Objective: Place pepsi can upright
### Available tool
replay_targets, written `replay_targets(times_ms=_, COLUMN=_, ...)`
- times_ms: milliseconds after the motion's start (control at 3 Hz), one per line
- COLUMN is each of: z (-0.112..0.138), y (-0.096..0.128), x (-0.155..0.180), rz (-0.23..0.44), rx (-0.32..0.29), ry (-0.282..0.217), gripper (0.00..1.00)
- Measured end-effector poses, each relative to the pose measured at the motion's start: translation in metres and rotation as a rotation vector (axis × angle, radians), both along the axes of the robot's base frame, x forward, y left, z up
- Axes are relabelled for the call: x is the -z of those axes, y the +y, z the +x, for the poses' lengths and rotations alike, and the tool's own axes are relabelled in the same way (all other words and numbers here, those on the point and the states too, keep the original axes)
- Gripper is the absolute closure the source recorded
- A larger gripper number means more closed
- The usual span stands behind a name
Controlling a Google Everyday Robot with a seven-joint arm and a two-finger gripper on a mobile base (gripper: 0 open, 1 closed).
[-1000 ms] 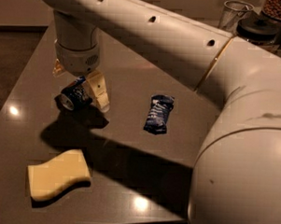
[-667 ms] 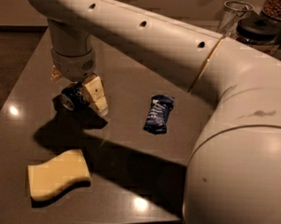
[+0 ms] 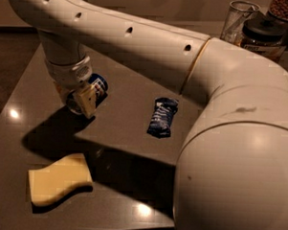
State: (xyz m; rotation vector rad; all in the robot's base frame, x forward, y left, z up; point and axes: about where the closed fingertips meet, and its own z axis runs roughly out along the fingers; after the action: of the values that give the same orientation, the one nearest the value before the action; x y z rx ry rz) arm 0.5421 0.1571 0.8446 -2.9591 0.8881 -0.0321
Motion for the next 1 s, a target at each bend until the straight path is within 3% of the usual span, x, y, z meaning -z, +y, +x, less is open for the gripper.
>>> replay_targets(times_ms=333, z=0.014, y=-0.013, x=-0.020, rz=0.066, rx=0.087, ry=0.028, gripper=0.80)
replay_targets(times_ms=667, z=0.022, y=-0.020, x=-0.054, rz=0.203, rx=0.188, ry=0.096, gripper=1.00)
replay_targets(times_ms=1000, z=0.029, y=-0.025, x=-0.083, rz=0.366, rx=0.293, ry=0.210, gripper=1.00)
